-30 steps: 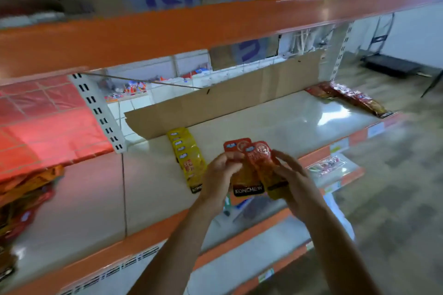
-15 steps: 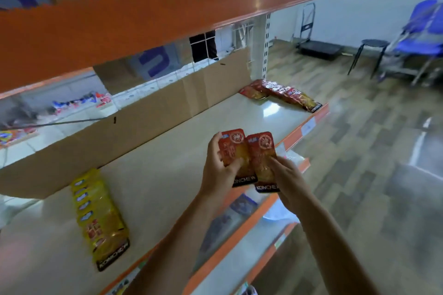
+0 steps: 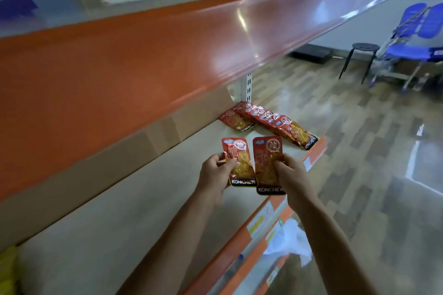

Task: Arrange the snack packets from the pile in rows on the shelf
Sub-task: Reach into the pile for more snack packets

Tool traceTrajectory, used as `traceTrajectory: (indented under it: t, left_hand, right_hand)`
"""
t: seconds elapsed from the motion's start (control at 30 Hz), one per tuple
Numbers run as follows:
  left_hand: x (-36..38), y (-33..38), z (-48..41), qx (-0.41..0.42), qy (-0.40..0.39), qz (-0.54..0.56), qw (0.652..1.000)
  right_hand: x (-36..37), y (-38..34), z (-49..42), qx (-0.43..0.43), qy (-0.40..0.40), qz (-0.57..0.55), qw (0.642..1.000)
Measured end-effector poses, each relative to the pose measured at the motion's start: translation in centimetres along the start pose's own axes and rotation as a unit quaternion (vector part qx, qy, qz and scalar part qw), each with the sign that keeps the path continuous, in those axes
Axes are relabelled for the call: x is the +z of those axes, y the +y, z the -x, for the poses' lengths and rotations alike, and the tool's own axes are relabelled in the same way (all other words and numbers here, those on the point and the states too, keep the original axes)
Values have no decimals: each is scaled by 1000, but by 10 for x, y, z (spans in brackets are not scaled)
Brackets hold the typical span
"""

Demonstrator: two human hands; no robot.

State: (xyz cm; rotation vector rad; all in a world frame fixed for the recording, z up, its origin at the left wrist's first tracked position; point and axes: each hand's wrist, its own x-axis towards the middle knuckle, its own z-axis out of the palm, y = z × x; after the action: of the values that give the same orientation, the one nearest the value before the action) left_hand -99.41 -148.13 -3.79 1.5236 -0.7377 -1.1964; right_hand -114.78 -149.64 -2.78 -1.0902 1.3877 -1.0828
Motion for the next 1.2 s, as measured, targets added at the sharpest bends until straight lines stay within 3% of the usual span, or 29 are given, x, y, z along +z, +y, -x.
traceTrajectory:
  t: [0.33,0.57,0.77,1.2]
  left_hand:
    - [32,16,-75,-38,100,38,993]
    - [58,20,-126,-34,184,59,981]
    - [78,11,-153,-28,252,35,967]
    - [95,14,-168,-16,336,-76,939]
  right_hand:
    - [-11,-22,-91,-18,-43,28,998]
    - [-23,-39,-163,-22,-124,18,992]
    - [-39,-37,-203,-38,-118,69,990]
    - [-55,-35,-224,-35,-192,89,977]
